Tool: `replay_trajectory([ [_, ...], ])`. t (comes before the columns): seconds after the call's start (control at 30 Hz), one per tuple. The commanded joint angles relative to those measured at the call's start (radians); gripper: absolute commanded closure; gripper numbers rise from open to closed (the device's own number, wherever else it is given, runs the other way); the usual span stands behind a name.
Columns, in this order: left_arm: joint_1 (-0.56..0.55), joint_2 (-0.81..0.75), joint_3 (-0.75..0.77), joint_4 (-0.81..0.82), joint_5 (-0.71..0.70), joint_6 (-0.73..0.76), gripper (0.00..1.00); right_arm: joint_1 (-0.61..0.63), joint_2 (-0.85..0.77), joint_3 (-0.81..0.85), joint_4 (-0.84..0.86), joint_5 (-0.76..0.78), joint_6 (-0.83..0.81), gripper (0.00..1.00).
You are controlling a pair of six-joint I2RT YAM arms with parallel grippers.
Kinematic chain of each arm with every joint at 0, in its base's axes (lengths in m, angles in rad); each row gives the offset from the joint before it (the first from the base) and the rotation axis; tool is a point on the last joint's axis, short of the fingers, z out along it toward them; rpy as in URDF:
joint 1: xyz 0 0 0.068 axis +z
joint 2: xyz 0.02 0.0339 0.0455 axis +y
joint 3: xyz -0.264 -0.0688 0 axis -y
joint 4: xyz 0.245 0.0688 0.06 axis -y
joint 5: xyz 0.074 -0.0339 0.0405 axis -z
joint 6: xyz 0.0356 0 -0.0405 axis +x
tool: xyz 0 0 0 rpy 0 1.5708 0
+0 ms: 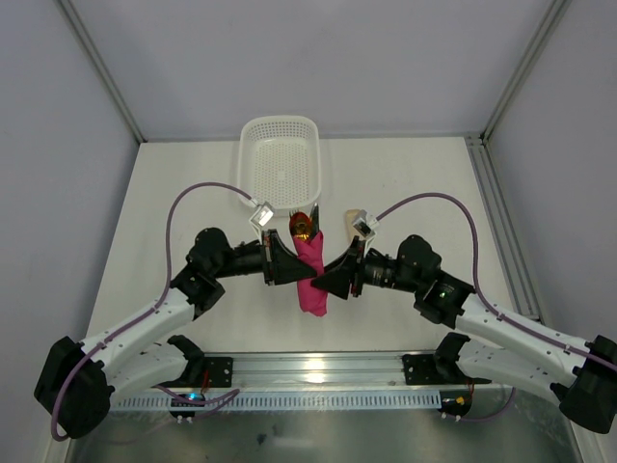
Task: Place the utensils on the paper napkin and roll it up
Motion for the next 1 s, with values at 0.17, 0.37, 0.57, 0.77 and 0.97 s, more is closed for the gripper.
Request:
replay_trajectory([
  [0.17,-0.003,-0.025,0.040,0.094,0.003,0.026,1.00,0.007,0.003,0.011,0.026,-0.034,-0.012,0.61],
  [0.37,-0.003,-0.014,0.043,0.104,0.006,0.031,1.00,0.009,0.003,0.006,0.060,-0.045,-0.016,0.69],
  [0.57,-0.003,-0.014,0.049,0.098,0.007,0.034,1.00,0.009,0.006,0.005,0.088,-0.062,-0.022,0.86],
  [0.77,-0.003,-0.015,0.068,0.053,0.007,0.041,0.98,0.009,-0.022,-0.001,0.083,-0.052,-0.030,0.96],
  [0.97,-0.003,-0.018,0.080,-0.007,0.004,0.061,0.69,0.009,-0.061,-0.015,0.121,-0.045,-0.022,0.96],
])
